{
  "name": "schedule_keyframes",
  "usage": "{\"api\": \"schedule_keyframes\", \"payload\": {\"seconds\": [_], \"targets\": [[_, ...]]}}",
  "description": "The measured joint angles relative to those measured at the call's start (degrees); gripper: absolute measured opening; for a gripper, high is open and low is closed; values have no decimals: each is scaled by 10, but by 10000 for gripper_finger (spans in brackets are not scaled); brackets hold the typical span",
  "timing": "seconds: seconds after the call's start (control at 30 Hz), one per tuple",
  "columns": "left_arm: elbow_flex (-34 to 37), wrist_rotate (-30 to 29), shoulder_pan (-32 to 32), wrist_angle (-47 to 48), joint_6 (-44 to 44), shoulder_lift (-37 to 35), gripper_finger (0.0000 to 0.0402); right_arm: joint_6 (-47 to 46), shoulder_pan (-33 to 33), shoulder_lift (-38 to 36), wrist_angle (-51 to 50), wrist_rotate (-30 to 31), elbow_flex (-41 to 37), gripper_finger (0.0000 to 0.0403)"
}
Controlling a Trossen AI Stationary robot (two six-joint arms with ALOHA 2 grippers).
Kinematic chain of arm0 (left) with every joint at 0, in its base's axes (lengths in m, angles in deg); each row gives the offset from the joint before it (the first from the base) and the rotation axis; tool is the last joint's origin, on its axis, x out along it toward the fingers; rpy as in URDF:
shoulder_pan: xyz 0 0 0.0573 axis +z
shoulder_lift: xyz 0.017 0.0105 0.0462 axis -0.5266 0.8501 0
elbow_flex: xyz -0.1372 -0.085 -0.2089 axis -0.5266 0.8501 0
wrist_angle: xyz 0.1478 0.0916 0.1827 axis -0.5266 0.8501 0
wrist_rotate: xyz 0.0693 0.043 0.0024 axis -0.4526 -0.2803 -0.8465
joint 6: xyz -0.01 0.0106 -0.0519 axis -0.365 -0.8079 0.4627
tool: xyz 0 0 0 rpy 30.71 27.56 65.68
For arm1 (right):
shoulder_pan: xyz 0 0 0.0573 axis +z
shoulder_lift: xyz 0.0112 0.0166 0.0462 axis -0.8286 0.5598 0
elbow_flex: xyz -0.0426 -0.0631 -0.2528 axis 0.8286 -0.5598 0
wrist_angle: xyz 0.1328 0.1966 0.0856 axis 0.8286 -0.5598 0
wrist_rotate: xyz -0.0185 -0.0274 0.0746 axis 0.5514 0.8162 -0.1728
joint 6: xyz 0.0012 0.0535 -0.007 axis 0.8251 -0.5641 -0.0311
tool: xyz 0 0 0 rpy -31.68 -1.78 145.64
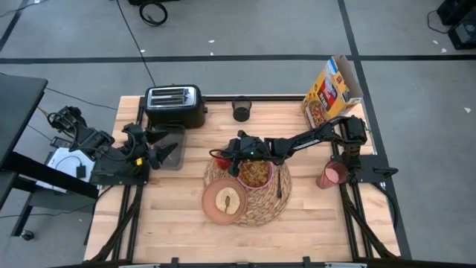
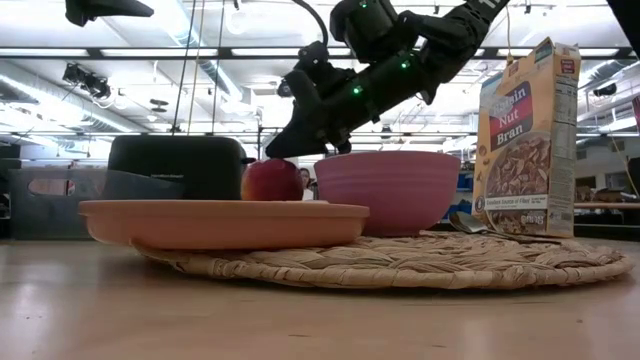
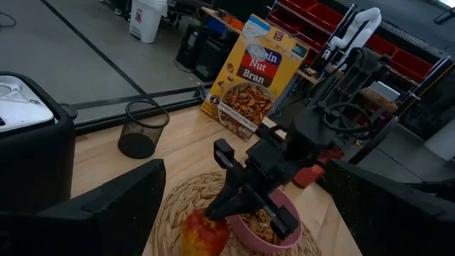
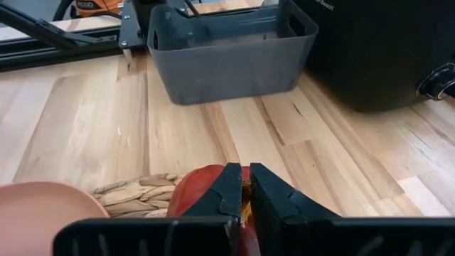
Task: Arrange a breakfast setting
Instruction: Put the red apple to the top left of the pink bowl, then put the red cup with rice to the top right of the brown mat
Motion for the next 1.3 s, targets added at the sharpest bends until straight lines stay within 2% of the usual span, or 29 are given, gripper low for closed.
{"api": "schedule_keyframes", "payload": {"seconds": [0.4,0.67,0.87,0.97,1.13,1.3], "targets": [[0,0,0,2,-5,0,391,1,3,-6,-3,-1,0,107],[0,0,0,5,-5,0,391,1,12,-48,-3,-4,0,165],[0,0,0,5,-5,0,391,14,28,-98,-8,4,1,193],[0,0,0,4,-1,0,391,17,40,-124,-89,29,28,200],[0,0,0,-6,-1,14,391,31,76,-157,-299,53,124,201],[0,0,0,-9,3,40,391,-54,121,-174,-534,54,242,201]]}}
